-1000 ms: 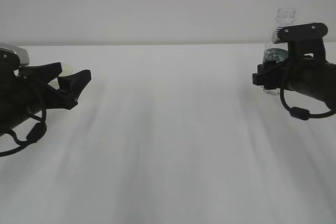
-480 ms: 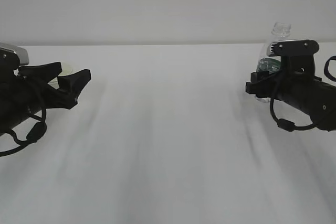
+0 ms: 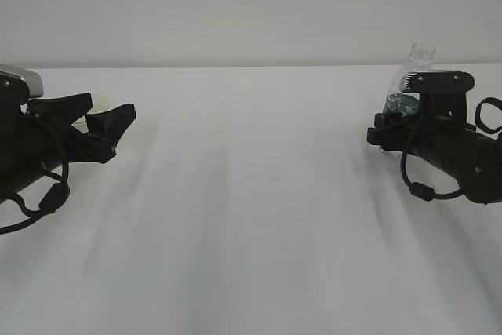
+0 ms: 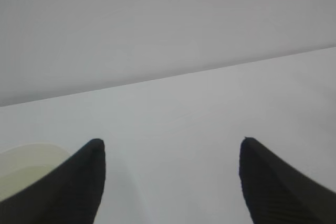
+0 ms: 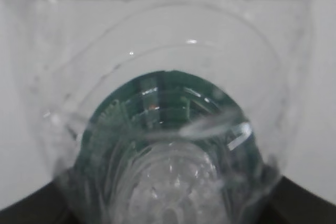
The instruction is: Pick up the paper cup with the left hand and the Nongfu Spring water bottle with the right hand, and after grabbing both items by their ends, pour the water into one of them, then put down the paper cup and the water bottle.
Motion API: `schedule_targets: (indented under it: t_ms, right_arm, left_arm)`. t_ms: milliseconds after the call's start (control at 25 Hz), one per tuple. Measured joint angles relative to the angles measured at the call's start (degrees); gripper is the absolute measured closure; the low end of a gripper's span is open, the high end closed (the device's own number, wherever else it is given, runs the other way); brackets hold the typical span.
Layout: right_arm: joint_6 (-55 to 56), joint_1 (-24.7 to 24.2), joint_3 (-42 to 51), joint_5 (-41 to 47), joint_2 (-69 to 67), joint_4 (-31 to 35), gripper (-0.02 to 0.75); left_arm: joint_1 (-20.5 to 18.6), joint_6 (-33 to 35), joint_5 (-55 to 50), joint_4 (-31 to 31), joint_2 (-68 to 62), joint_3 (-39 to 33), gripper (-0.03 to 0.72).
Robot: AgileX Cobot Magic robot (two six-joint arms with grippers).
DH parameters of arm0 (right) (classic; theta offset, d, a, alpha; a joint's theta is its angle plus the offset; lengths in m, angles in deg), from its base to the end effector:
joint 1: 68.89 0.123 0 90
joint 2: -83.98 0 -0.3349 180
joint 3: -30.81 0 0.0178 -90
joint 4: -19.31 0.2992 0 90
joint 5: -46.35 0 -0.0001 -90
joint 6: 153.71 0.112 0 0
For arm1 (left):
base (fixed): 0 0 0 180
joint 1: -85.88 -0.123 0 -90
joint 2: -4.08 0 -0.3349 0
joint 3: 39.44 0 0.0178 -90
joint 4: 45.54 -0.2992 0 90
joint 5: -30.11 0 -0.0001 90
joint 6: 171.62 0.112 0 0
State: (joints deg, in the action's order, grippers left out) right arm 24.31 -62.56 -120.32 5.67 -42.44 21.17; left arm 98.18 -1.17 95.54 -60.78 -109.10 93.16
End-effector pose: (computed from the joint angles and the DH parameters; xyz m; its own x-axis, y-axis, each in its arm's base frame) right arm 0.4394 0.0464 0.0814 -0.4132 -0.0558 -0.9089 -0.0952 0.9953 -0.0178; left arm 0.3424 -0.1020 0.1433 -0.1245 -0.0264 -0.9919 0.4331 0.8979 -0.0782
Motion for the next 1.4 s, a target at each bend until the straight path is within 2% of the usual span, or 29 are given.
schedule_targets:
  t_ms: [680,960,1160,1400]
  right_arm:
    - [0.35,-0.54,-0.35,-10.42,-5.56,-0.6,0.297]
    - [0.35,-0.54,-0.25,-12.5,-5.84,-4.31,0.296]
    - [0.35,-0.54,-0.03,-13.48,-5.84,-5.32,0.254]
    - [0.35,-0.54,0.08,-14.59,-5.84,-5.32,0.169]
  left_arm:
    - [0.0,0.0,0.0,0.0,0.0,0.0,0.12]
    - [0.0,0.0,0.0,-0.12,0.0,0.0,0.12]
    - [0.0,0.0,0.0,-0.72,0.0,0.0,0.12]
    - [0.0,0.0,0.0,-0.86,0.0,0.0,0.12]
